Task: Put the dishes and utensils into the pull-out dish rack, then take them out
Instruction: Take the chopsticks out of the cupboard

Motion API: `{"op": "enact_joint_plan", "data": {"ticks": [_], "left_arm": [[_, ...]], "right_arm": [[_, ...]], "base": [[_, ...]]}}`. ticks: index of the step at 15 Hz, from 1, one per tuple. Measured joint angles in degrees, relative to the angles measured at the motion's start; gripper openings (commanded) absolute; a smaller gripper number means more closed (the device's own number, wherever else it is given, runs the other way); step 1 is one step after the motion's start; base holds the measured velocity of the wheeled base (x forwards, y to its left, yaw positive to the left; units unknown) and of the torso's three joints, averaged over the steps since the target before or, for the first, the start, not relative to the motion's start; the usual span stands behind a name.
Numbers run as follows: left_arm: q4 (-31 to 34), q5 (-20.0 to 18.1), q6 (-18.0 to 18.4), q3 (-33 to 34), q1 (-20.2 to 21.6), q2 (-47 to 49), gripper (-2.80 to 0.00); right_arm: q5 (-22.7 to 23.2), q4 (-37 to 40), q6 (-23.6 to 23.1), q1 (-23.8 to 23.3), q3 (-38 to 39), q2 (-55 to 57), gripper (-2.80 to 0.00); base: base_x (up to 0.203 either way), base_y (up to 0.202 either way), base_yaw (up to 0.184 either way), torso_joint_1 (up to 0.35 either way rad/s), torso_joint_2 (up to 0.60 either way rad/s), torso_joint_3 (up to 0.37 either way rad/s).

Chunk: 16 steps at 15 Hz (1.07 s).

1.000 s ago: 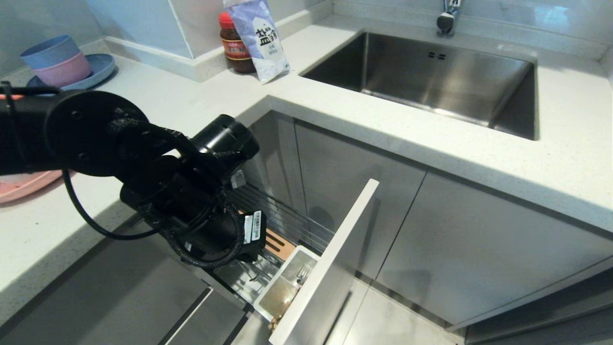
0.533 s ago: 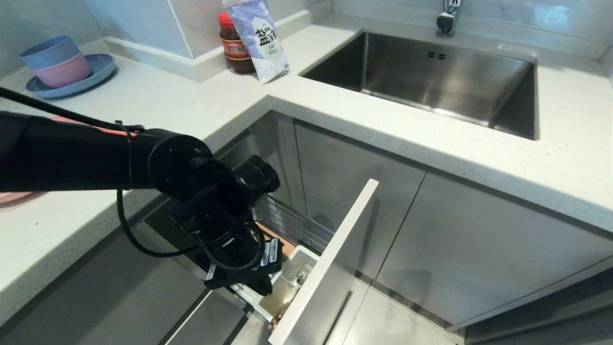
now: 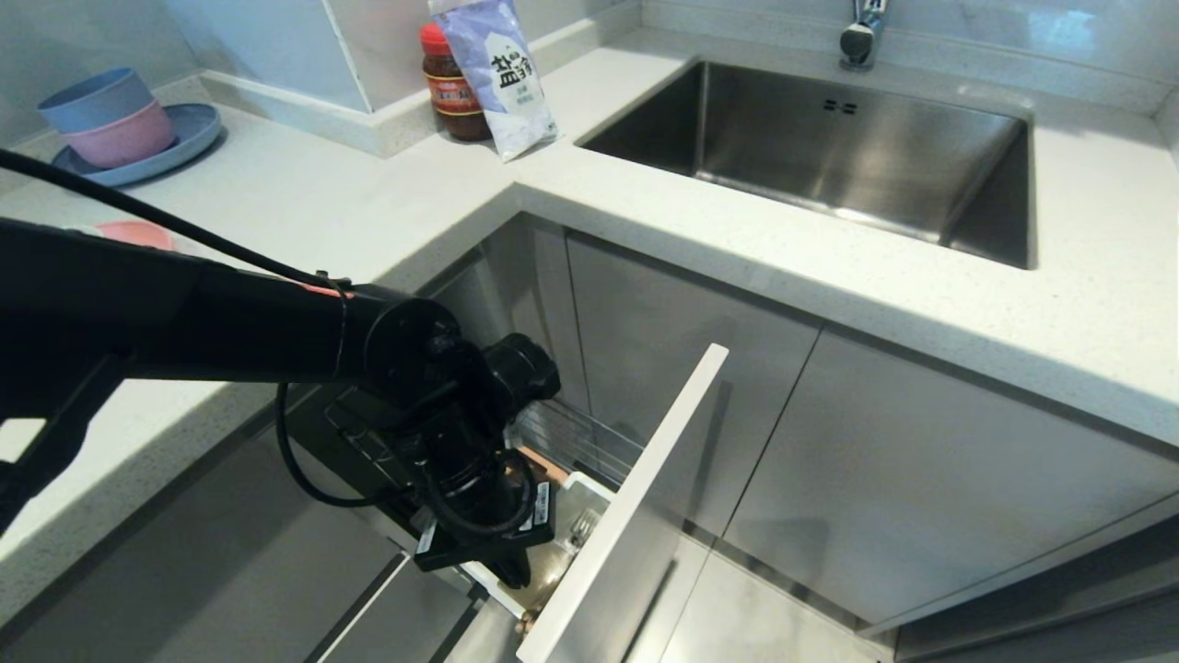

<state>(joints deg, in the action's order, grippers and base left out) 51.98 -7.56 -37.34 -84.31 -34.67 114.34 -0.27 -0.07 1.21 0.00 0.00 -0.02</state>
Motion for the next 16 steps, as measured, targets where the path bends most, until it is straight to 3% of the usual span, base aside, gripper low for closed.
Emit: {"op": "enact_joint_plan", "data": {"ticks": [1, 2, 11, 16], "left_arm": [[0.0, 0.0, 0.0, 0.0, 0.0, 0.3, -2.80], [0.0, 0.0, 0.1, 0.0, 0.0, 0.5, 0.00], [0.1, 0.0, 0.0, -0.1, -0.1, 1.1, 0.00], [2.5, 3.7, 2.0, 0.1, 0.3, 1.8, 0.00]], "right_arm": [[0.0, 0.0, 0.0, 0.0, 0.0, 0.0, -2.80], [0.0, 0.0, 0.0, 0.0, 0.0, 0.0, -2.80], [0.0, 0.0, 0.0, 0.0, 0.0, 0.0, -2.80], [0.0, 0.0, 0.0, 0.0, 0.0, 0.0, -2.80]], "base": [[0.000, 0.000, 0.000, 0.000, 0.00, 0.000], [0.000, 0.000, 0.000, 0.000, 0.00, 0.000], [0.000, 0.000, 0.000, 0.000, 0.00, 0.000], [0.000, 0.000, 0.000, 0.000, 0.00, 0.000]]}}
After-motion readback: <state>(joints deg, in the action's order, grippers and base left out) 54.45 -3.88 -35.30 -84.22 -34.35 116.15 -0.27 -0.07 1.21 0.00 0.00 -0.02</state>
